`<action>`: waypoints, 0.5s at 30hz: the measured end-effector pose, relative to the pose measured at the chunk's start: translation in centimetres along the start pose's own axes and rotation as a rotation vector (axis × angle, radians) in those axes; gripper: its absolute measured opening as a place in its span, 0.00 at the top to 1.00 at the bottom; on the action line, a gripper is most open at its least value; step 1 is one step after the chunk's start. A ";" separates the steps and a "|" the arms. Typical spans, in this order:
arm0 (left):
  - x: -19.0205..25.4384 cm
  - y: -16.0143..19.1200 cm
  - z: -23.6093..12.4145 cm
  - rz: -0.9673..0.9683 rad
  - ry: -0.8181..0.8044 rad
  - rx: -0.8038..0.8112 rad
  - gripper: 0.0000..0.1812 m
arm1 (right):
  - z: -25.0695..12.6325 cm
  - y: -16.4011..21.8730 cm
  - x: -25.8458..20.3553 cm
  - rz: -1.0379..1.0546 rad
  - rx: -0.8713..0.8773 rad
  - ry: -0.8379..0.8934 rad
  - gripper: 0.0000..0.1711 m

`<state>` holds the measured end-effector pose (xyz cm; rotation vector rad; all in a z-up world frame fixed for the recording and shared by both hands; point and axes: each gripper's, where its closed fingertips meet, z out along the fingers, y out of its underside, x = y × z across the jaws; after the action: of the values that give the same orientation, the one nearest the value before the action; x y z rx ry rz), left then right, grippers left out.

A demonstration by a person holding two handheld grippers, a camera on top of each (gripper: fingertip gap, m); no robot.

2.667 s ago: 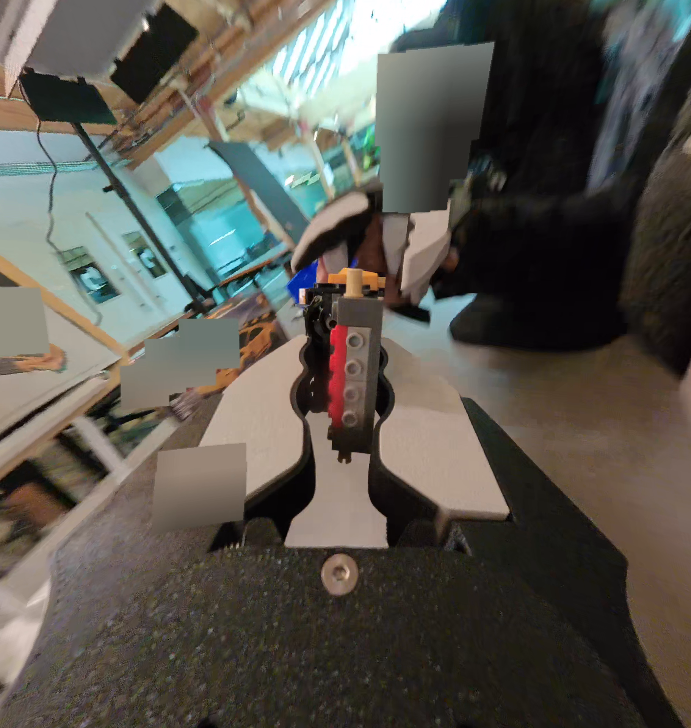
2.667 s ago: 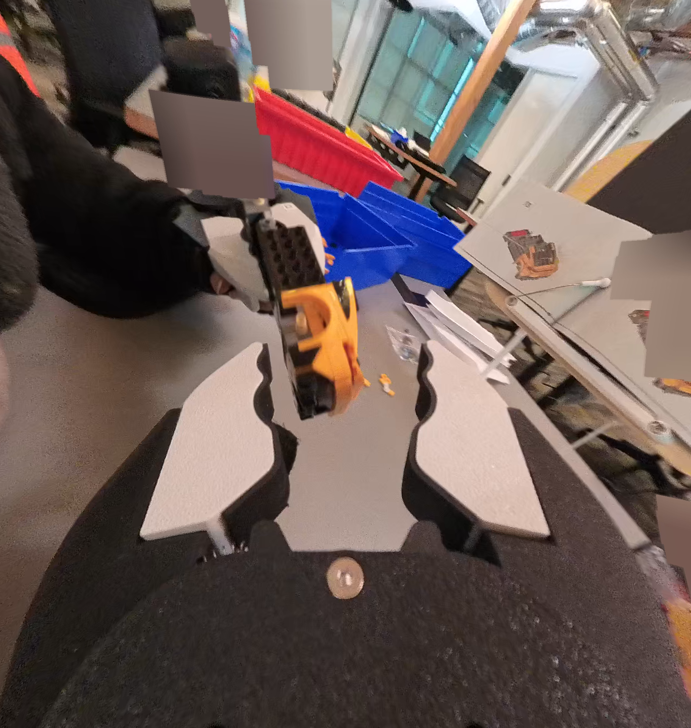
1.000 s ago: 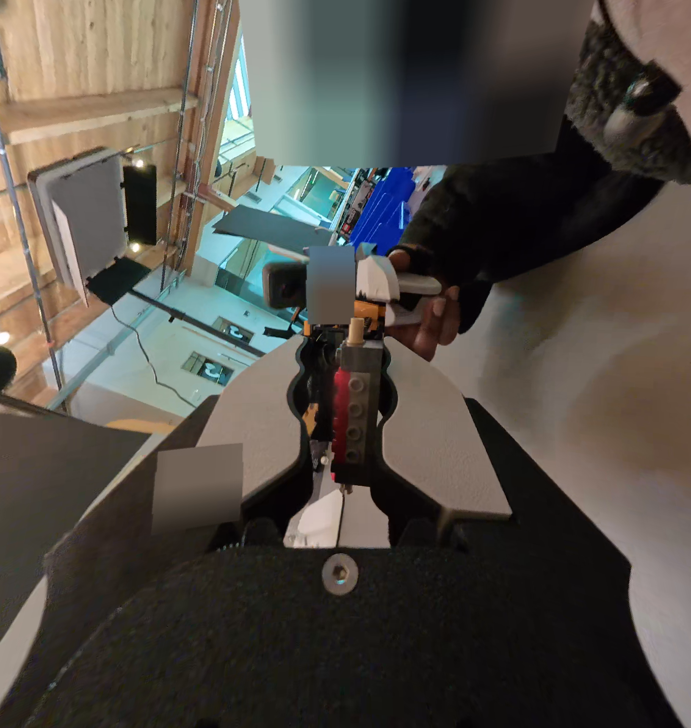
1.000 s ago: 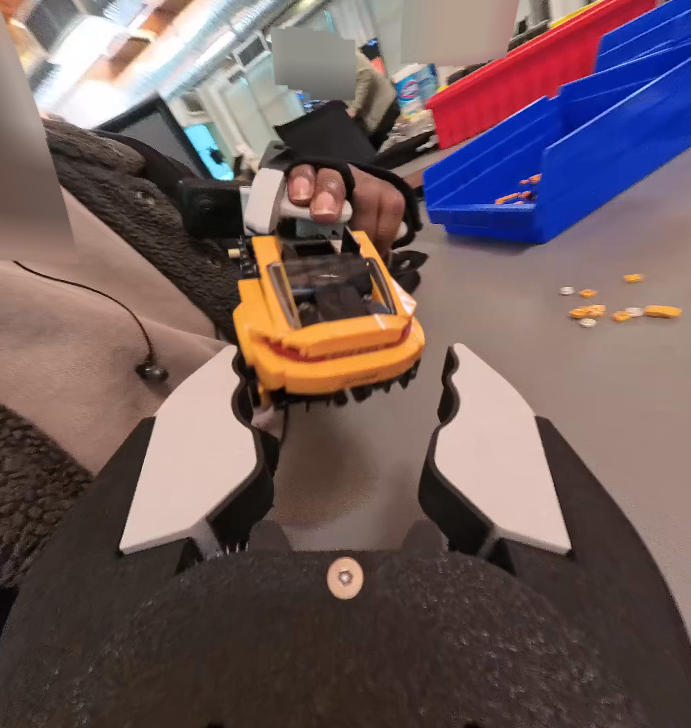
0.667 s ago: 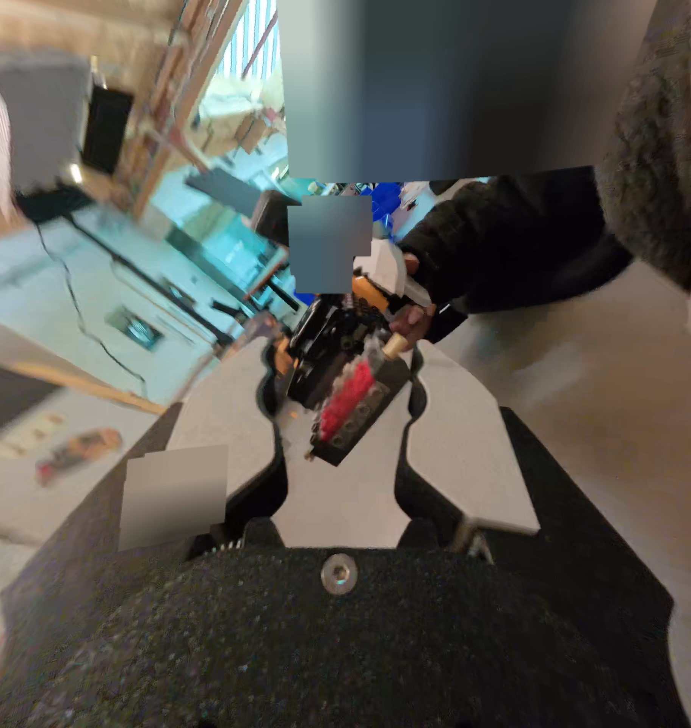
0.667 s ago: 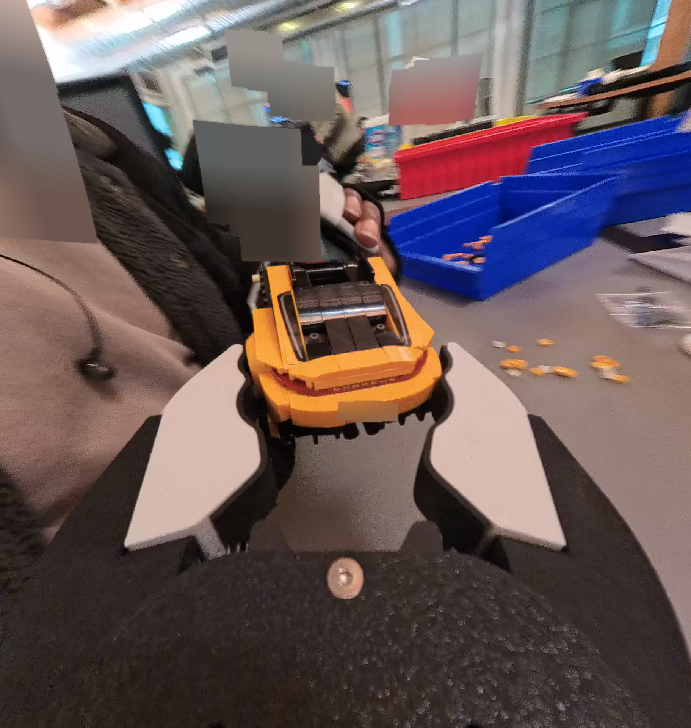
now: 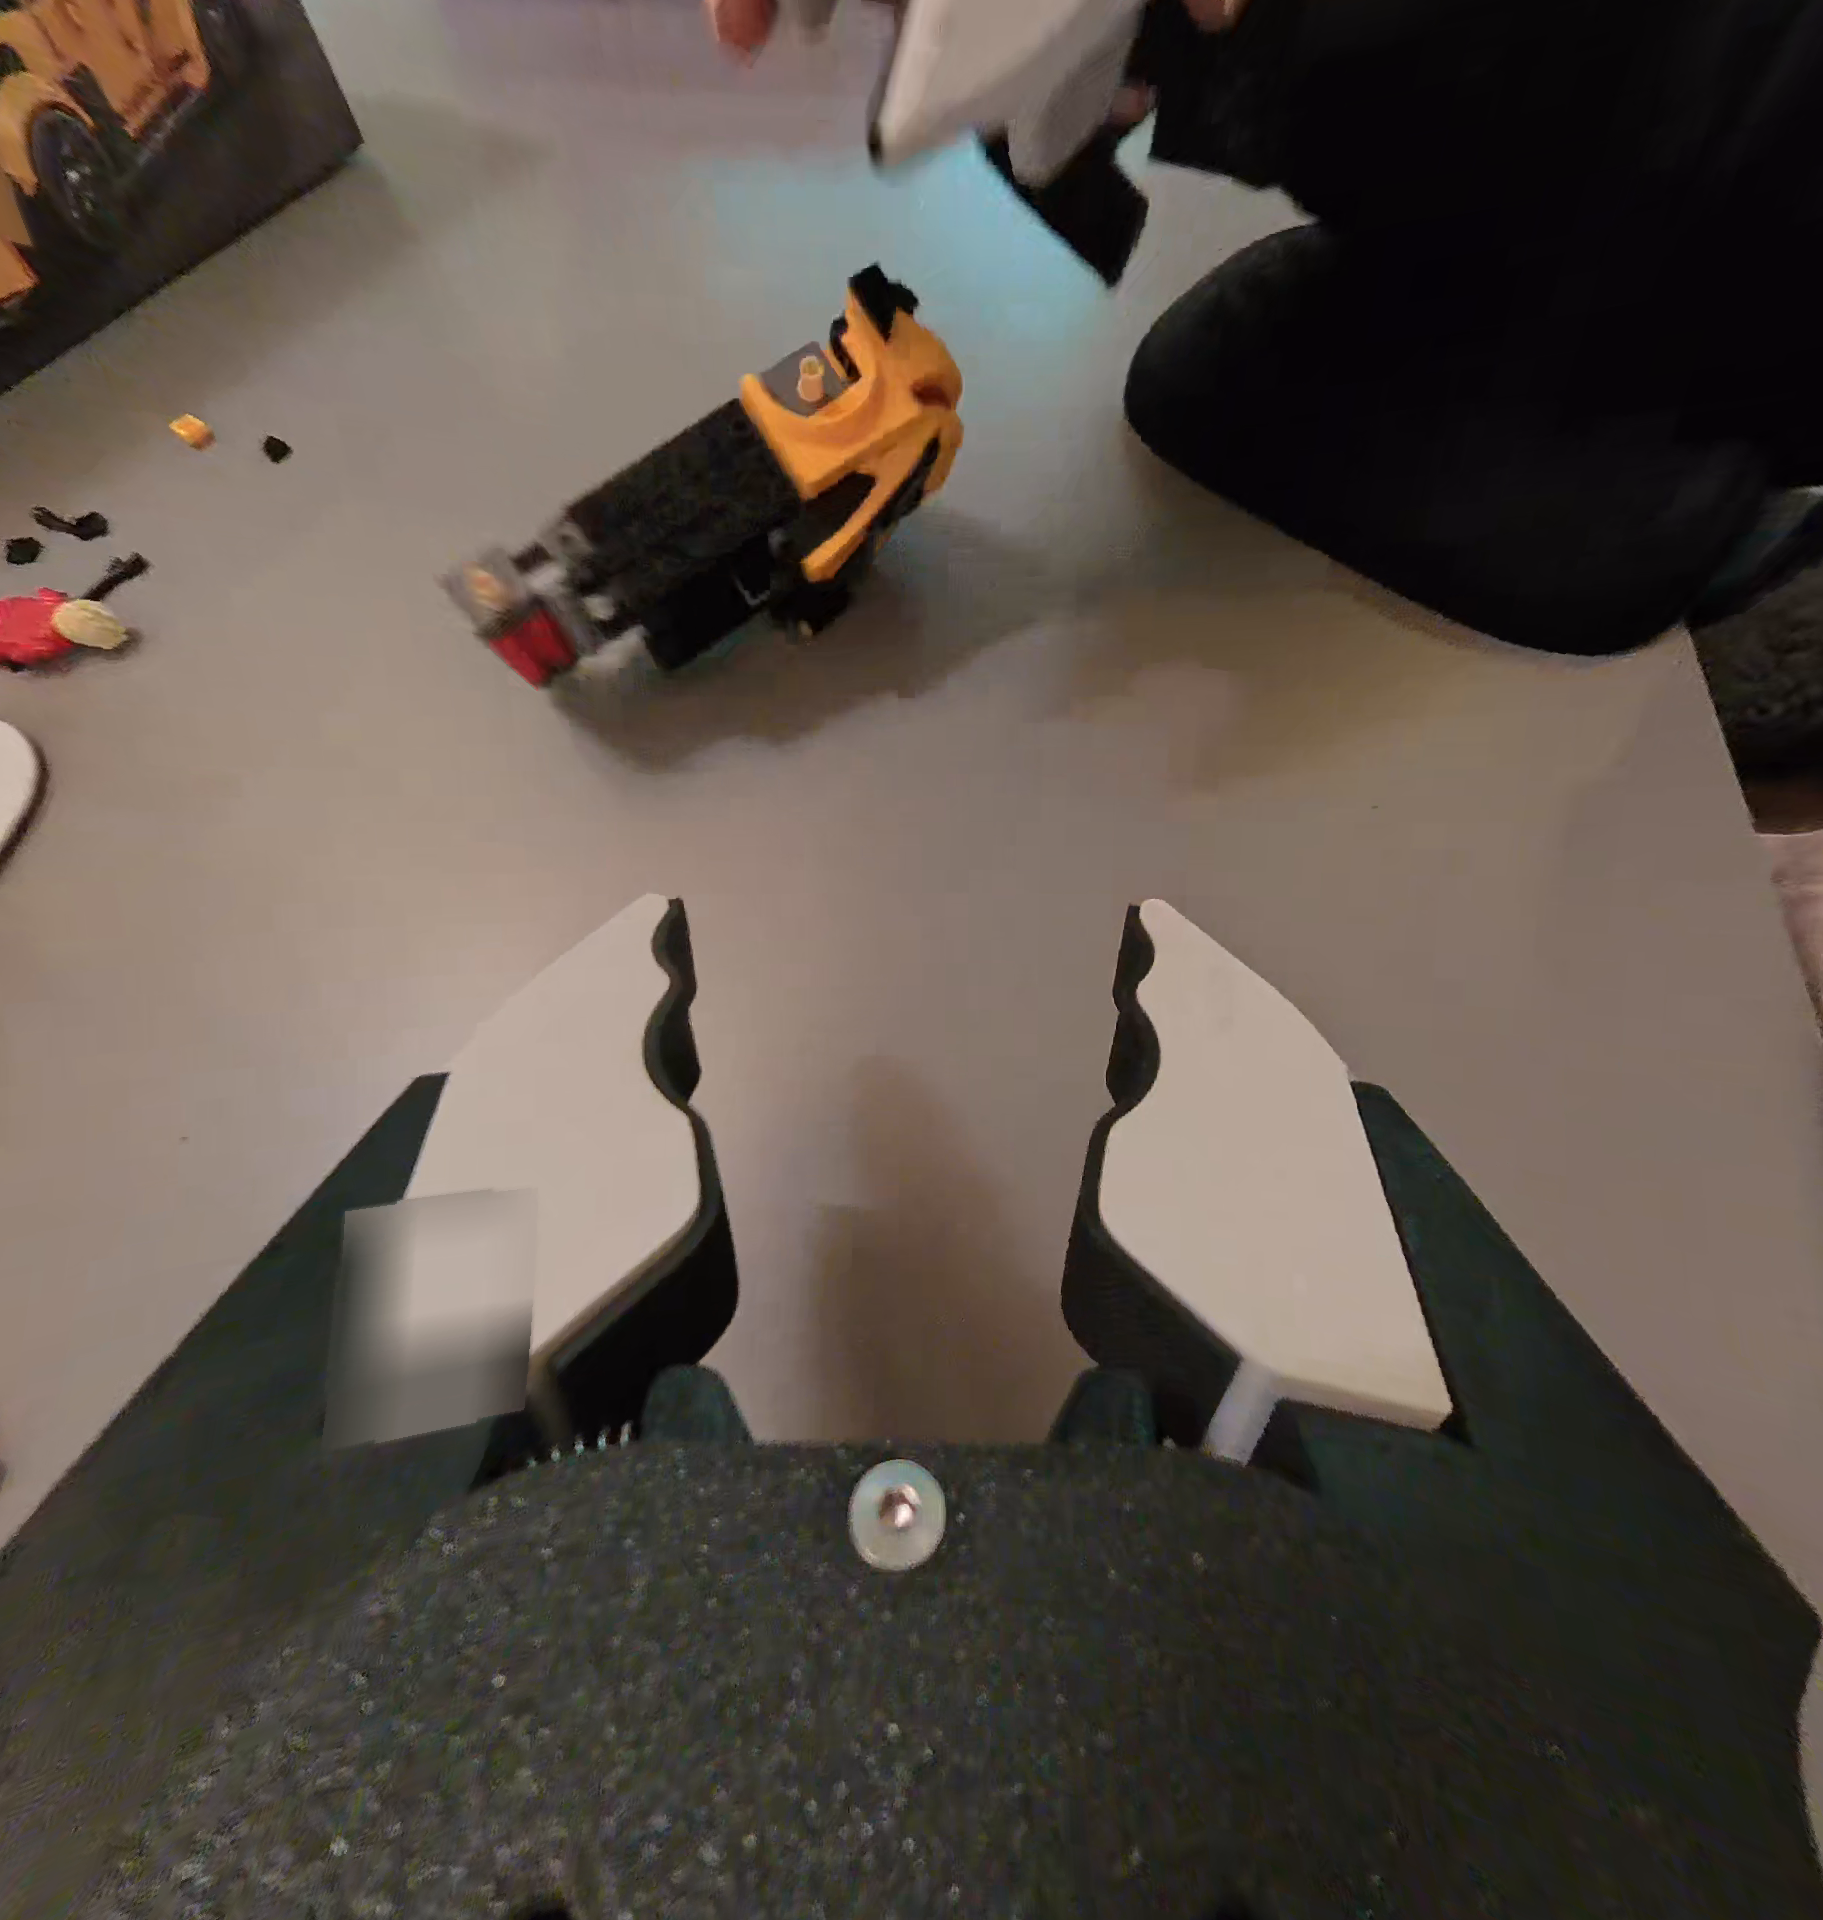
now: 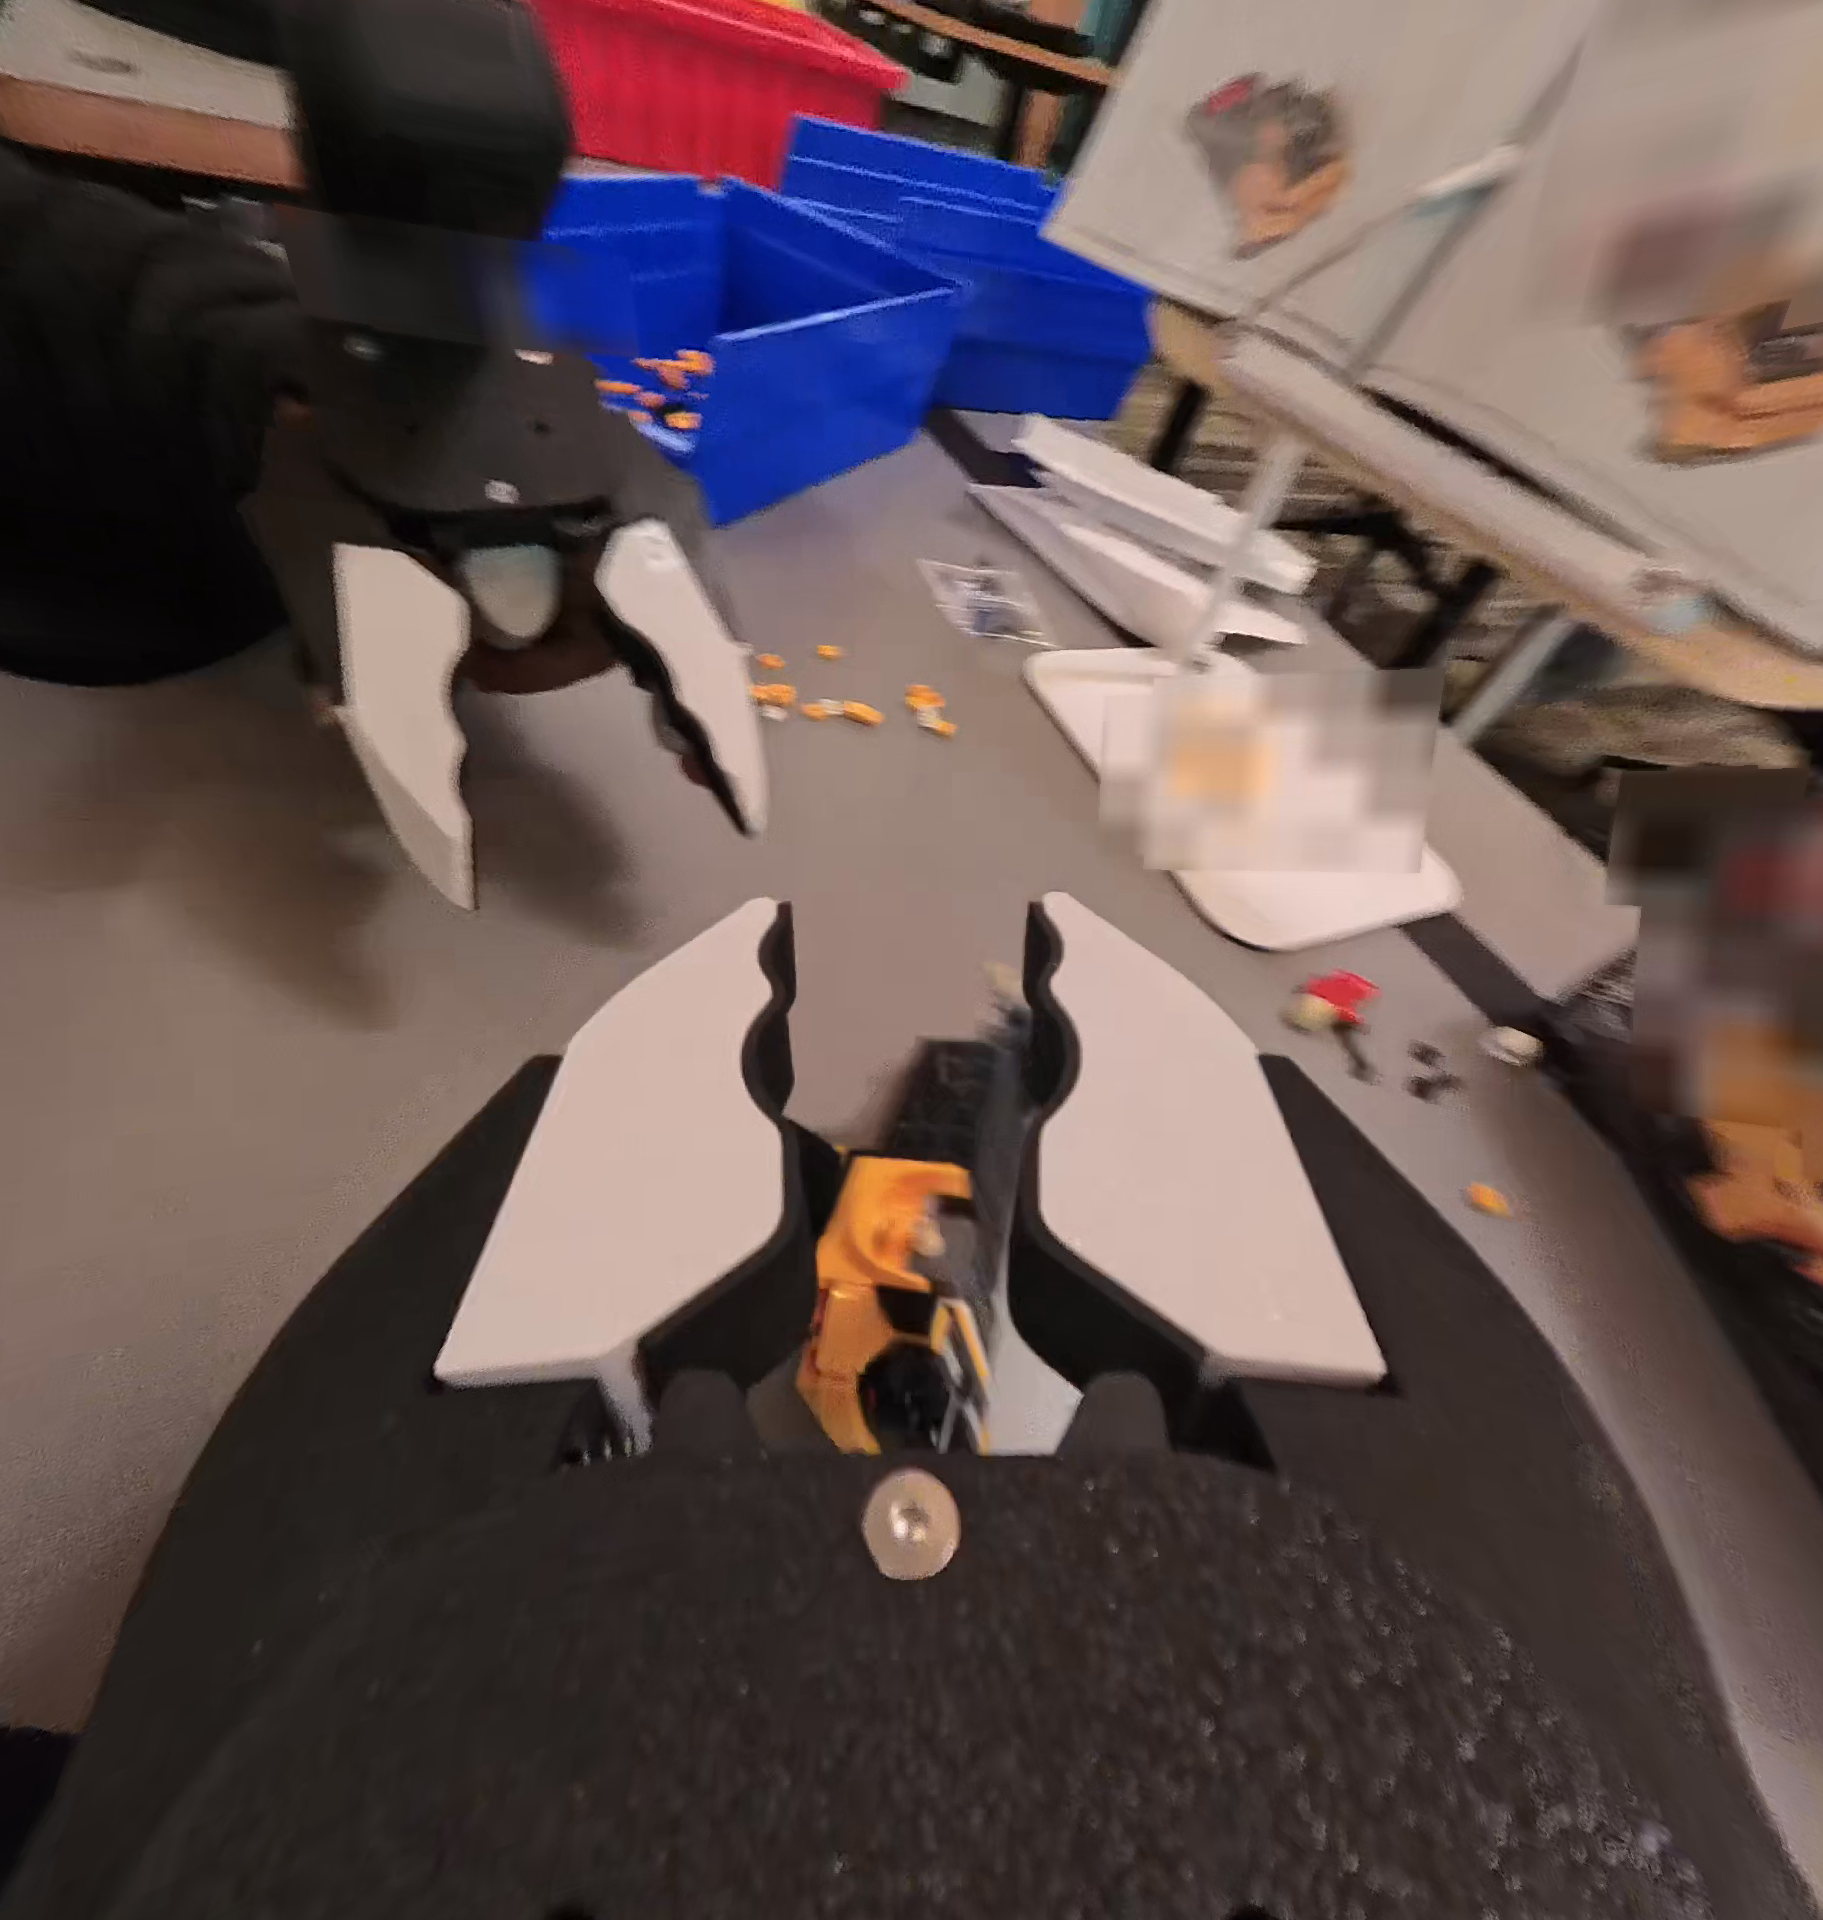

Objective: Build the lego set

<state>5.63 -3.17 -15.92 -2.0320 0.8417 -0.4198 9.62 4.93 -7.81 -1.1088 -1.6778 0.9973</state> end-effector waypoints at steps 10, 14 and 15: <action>-1.3 1.6 -0.3 0.006 -0.071 0.008 0.59 | -5.3 7.9 2.1 -0.046 -0.278 0.123 0.59; -1.2 1.6 -0.1 0.038 -0.072 0.016 0.60 | -4.6 11.7 1.6 -0.280 -0.456 0.121 0.53; -1.1 1.6 0.0 0.046 -0.073 0.018 0.61 | -4.3 11.9 1.9 -0.348 -0.475 0.115 0.52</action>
<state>4.21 -3.01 -17.26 -1.9948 0.8359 -0.3244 16.22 10.78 -17.12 -1.0887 -1.9798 0.3147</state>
